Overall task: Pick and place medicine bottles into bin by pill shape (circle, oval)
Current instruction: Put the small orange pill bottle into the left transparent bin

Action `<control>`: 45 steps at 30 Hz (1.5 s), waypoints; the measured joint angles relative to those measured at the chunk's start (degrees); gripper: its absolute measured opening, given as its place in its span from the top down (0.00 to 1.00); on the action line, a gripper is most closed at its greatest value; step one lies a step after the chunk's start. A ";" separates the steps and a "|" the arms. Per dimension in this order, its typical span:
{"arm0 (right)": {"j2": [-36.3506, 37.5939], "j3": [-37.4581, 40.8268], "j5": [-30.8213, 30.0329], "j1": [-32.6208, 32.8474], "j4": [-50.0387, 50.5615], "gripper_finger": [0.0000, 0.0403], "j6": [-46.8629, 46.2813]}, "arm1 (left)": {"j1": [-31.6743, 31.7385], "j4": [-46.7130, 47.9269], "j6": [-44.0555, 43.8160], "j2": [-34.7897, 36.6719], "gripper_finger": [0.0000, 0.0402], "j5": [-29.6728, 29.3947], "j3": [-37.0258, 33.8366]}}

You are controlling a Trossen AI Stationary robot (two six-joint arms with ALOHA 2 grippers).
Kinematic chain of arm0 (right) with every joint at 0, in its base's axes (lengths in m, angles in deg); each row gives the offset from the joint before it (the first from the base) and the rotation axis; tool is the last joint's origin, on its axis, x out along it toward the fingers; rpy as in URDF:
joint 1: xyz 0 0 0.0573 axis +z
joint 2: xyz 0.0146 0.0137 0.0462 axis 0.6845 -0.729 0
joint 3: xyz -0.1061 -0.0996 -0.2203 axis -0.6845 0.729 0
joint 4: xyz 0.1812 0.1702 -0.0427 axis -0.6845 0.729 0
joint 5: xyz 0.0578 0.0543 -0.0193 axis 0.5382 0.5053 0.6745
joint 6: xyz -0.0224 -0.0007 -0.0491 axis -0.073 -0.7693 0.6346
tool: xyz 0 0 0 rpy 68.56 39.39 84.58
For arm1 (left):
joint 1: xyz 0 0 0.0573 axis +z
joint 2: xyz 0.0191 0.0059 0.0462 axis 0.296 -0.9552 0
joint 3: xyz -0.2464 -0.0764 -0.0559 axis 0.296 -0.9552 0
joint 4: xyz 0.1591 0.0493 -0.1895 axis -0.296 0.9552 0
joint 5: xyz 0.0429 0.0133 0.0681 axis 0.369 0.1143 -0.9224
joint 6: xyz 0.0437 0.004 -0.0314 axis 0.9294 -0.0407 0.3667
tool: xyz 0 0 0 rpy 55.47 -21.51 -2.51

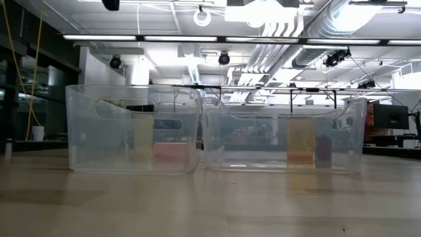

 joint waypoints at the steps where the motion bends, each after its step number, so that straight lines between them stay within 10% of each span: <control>1: 0.00 0.00 0.00 0.02 -0.02 0.56 0.00 | 0.02 -0.30 0.00 0.24 0.55 0.01 -0.63; 17: 0.02 0.00 7.67 1.09 0.39 0.56 -12.61 | 0.02 -0.72 3.93 0.26 0.55 0.10 -0.94; 35: -6.45 0.00 8.22 28.58 21.93 0.56 -54.82 | 0.11 -0.66 3.93 0.26 0.55 0.11 -0.94; 45: -12.70 0.00 23.37 36.68 28.26 0.56 -75.88 | 0.11 -0.59 3.06 0.24 0.55 0.14 -0.94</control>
